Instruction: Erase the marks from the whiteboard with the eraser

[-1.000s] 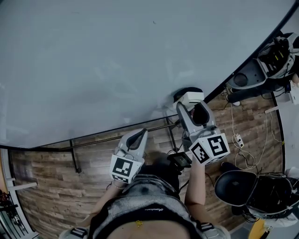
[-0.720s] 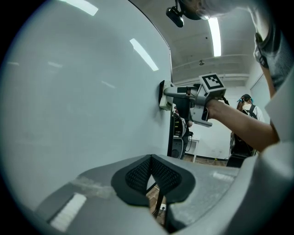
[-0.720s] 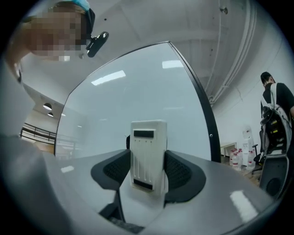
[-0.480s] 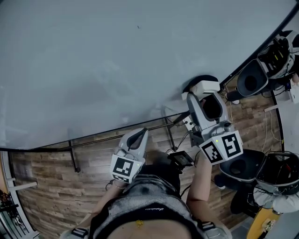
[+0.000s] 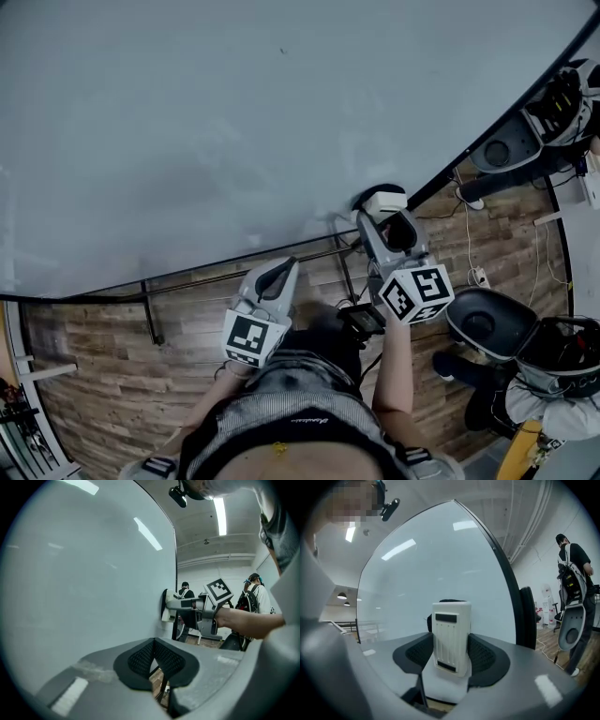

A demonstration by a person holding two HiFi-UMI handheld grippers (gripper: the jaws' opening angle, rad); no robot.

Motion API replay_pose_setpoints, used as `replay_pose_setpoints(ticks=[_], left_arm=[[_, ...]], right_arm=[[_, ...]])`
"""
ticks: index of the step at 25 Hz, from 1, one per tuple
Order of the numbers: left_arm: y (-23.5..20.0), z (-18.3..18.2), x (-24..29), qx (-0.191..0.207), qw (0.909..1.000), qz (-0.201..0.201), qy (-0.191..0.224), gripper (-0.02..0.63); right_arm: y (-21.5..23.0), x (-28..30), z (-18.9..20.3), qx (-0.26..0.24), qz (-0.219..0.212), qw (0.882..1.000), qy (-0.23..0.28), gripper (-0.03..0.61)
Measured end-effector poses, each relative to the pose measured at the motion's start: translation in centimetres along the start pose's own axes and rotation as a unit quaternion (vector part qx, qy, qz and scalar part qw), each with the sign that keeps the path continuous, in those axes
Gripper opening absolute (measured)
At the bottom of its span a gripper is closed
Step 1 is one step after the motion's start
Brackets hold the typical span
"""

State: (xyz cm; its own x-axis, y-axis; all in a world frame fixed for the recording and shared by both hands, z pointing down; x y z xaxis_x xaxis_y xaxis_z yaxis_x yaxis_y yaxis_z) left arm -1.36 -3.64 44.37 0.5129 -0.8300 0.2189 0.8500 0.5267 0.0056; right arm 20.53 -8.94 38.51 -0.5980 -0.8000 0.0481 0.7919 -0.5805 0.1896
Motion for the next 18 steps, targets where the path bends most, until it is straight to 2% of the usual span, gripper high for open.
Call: replay_pose_setpoints(ticks=[4, 8, 12, 18], left_arm=[[0.5, 0.4, -0.6, 0.003, 1.0, 0.0, 0.001, 0.003], [-0.3, 0.3, -0.8, 0.001, 1.0, 0.001, 0.002, 0.003], [-0.5, 0.4, -1.3, 0.0, 1.0, 0.003, 0.006, 0.003], [-2.1, 0.0, -1.8, -0.006, 0.9999, -0.007, 0.012, 0.003]], right_arm=[[-0.2, -0.7, 1.6, 0.023, 0.003, 1.0, -0.008, 0.236], [-2.0, -0.2, -1.1, 0.004, -0.012, 1.0, 0.014, 0.235], [-5.8, 0.3, -6.8, -0.055, -0.036, 0.996, 0.052, 0.235], [-11.1, 2.5, -14.0, -0.159, -0.056, 0.981, 0.094, 0.235]])
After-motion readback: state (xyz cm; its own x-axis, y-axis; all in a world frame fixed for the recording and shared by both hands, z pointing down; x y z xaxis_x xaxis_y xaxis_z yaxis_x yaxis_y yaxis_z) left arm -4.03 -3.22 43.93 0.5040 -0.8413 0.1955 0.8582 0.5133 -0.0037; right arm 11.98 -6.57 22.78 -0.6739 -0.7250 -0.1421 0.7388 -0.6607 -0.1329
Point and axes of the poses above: the fingertips, and each gripper's own axes: x forward along the fingers, y to its right, z out of its underside, the point moved 7 cm from there along -x, backward along the fingers, and after that the axes turned 13 degrees about -z, right-handed, at the moved point
